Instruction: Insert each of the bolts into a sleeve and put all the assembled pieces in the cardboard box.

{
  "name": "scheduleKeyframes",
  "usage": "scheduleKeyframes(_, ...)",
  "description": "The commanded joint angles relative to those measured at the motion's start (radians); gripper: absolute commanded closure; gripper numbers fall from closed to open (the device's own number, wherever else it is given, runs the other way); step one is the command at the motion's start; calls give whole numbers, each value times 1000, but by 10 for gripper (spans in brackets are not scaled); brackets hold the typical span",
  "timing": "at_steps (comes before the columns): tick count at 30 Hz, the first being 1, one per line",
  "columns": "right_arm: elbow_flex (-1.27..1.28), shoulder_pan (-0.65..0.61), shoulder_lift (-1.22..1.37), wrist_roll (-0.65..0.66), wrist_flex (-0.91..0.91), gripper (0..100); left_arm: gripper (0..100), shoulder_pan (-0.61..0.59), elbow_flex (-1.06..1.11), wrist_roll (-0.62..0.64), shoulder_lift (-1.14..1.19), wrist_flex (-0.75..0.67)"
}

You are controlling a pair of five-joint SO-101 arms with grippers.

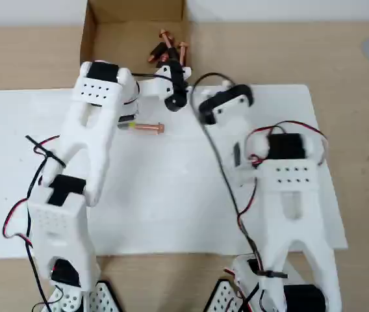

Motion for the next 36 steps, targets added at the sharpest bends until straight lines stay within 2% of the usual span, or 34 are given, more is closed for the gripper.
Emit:
scheduleKeyframes(1, -1, 116, -41, 5, -51, 941, 843, 5, -6, -5, 28, -32)
scheduleKeyframes(6, -1, 252, -41, -17, -98, 941, 845, 26, -17, 63, 88, -72)
scheduleKeyframes(17, 4, 257, -36, -17, -127, 941, 846, 118, -173, 107, 223, -80)
scheduleKeyframes(30, 5, 263, -36, -14, -152, 941, 849, 124, -358, 149, 433, -72)
scheduleKeyframes(35, 5, 263, -35, -15, -176, 941, 994, 123, -362, 153, 433, -28)
scheduleKeyframes(36, 5, 262, -35, -15, -178, 941, 988, 124, -376, 155, 430, 0)
